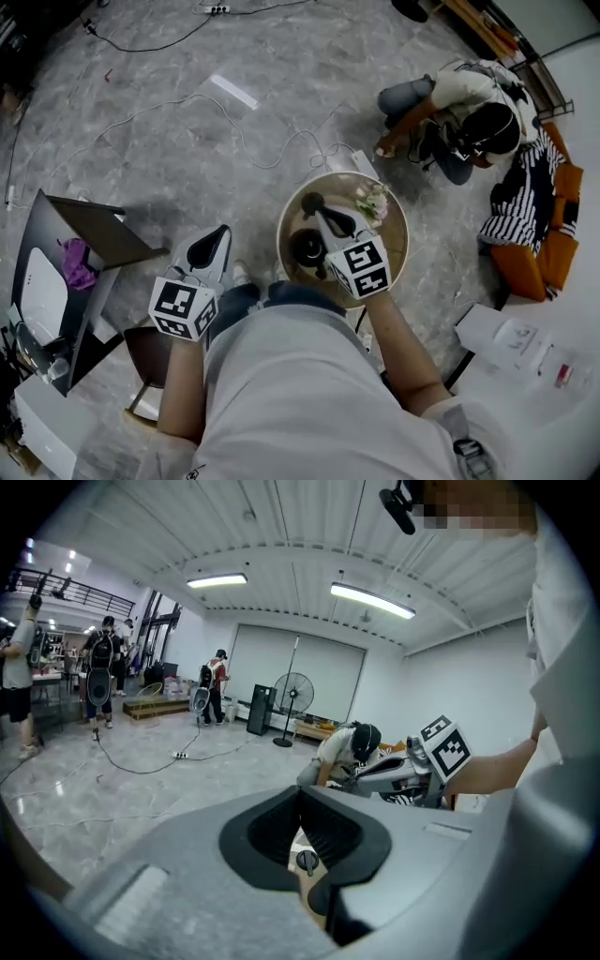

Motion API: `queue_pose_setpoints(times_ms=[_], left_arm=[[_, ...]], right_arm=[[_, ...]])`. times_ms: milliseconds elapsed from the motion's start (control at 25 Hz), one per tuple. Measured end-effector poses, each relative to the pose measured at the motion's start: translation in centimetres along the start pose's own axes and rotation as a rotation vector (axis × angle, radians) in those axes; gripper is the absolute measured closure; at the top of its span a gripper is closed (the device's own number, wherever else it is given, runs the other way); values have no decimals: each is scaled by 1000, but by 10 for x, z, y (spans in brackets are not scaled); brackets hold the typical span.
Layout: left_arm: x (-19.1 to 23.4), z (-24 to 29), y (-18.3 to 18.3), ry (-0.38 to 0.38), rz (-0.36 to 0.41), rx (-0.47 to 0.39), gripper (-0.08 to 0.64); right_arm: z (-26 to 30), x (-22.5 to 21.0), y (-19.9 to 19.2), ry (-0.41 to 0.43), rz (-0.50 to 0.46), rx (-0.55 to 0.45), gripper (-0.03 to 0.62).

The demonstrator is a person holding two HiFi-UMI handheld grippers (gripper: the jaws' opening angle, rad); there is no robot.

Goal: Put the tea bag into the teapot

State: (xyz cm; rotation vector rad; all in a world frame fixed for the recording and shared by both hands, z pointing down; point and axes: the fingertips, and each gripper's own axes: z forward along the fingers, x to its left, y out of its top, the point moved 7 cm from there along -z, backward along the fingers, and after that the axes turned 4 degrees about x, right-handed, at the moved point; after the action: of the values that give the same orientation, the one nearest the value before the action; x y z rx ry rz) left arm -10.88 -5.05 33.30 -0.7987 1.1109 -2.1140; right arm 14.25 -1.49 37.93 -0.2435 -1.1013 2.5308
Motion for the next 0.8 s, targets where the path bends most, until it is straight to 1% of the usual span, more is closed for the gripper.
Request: queue_pose_setpoints(times_ms=[160, 320, 600, 800], left_arm=[[1, -2, 33, -28, 50, -80, 552], [-1, -9, 60, -46, 92, -155, 552], [-8, -27, 104, -80, 158, -286, 552], [-7, -42, 115, -71, 190, -331, 552]], right_arm=[[-26, 2, 41, -30, -12, -123, 575], [-50, 7, 70, -54, -21, -220, 575], [-81, 15, 103, -91, -51, -347, 575], [-91, 24, 117, -94, -79, -407, 575]])
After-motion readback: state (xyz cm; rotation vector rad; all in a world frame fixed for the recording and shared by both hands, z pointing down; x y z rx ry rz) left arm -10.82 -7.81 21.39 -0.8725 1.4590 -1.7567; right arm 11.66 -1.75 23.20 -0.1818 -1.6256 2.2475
